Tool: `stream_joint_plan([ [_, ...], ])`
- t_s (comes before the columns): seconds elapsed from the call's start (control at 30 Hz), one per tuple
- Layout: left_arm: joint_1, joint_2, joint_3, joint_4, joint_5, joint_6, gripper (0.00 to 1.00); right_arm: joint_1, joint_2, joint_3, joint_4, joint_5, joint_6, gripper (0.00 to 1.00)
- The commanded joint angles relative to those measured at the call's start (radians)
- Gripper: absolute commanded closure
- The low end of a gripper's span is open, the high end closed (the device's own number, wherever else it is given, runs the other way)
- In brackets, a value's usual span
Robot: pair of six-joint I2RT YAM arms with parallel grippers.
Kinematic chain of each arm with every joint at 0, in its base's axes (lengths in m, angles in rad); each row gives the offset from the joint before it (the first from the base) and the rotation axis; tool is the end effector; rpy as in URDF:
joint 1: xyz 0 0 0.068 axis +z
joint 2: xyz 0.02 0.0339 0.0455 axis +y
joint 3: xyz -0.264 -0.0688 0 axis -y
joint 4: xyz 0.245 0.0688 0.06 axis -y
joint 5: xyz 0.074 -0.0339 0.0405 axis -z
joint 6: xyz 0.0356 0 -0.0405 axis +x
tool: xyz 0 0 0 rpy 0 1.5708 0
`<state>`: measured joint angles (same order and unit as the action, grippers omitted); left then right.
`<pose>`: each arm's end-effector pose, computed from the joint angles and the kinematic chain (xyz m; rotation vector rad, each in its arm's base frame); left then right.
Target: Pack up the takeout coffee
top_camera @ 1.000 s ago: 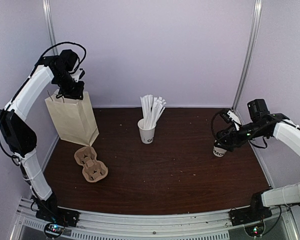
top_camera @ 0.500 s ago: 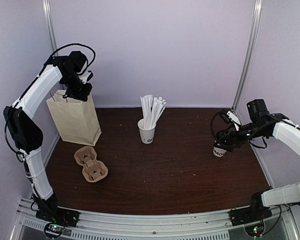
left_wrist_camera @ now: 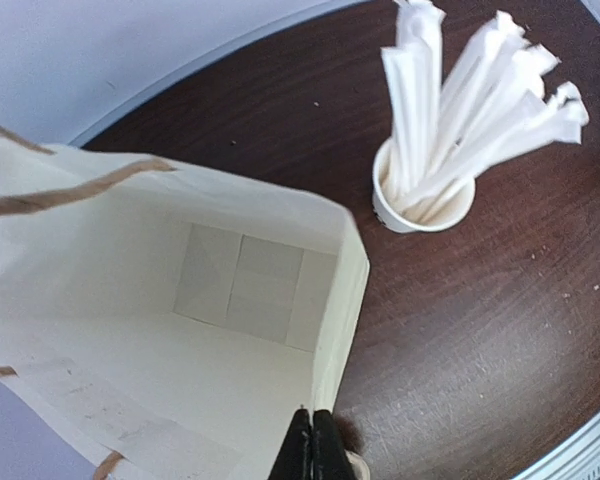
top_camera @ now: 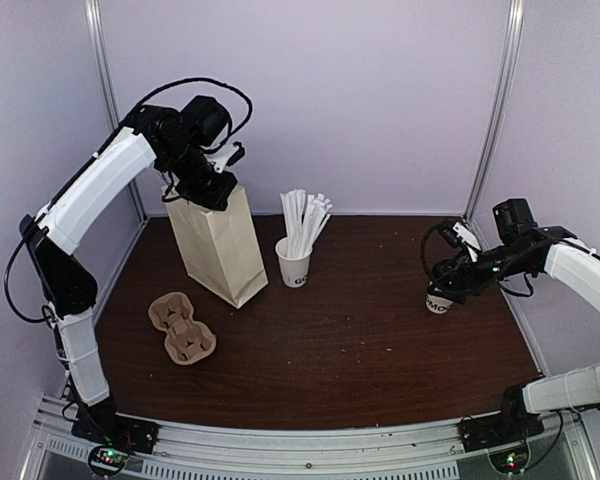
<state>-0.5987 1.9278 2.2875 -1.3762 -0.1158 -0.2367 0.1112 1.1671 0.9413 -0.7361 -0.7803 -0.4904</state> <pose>0.3146 -0.2096 0.4103 0.4234 2.5502 -0.1613 0.2211 0.0499 0.2784 -0.9635 2.1048 0.7912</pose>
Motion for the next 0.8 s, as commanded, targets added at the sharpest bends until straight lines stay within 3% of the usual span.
stream_joint_plan([
  [0.0, -0.084, -0.055, -0.029, -0.082, -0.018, -0.056, 1.00, 0.004, 0.004, 0.008, -0.005, 0.000, -0.004, 0.05],
  [0.23, -0.204, -0.094, -0.043, -0.109, -0.027, -0.130, 1.00, 0.004, 0.008, 0.014, -0.010, -0.006, -0.006, 0.05],
  [0.5, -0.341, -0.087, -0.066, -0.032, 0.031, -0.204, 1.00, 0.003, 0.006, 0.013, -0.008, -0.001, -0.004, 0.05],
  [0.77, -0.464, -0.016, 0.045, -0.015, 0.077, -0.233, 1.00, 0.004, 0.014, 0.014, -0.006, 0.012, -0.005, 0.05],
])
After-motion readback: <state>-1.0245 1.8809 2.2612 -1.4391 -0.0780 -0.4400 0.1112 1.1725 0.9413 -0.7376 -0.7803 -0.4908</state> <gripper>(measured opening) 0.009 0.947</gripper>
